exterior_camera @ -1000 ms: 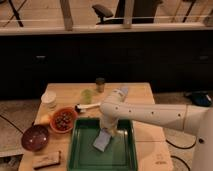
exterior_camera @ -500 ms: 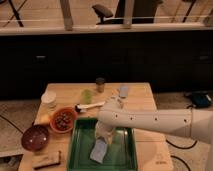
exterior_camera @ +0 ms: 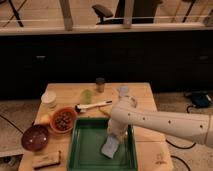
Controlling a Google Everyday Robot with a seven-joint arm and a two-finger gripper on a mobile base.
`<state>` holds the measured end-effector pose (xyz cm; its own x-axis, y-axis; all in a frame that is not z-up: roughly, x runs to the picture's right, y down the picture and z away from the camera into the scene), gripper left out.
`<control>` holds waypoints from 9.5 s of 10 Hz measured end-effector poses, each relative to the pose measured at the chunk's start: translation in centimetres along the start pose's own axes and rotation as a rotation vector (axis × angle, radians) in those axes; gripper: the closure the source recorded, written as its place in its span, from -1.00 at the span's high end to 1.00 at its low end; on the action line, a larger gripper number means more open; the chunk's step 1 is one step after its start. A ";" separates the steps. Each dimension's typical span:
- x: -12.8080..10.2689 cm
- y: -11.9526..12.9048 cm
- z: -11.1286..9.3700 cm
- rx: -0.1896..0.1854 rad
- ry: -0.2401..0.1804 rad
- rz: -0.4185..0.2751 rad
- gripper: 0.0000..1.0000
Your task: Wipe tray with sponge
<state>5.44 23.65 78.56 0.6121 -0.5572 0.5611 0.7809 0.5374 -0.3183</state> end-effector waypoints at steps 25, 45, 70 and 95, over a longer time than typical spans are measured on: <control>-7.9 -5.6 2.5 0.078 -0.075 -0.323 -1.00; -5.3 -0.3 1.7 0.059 -0.047 -0.348 -1.00; 1.9 0.5 2.8 0.017 -0.002 -0.200 -1.00; 1.8 0.5 2.8 0.017 -0.003 -0.200 -1.00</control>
<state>6.57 24.65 81.57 0.4449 -0.6523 0.6137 0.8846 0.4270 -0.1873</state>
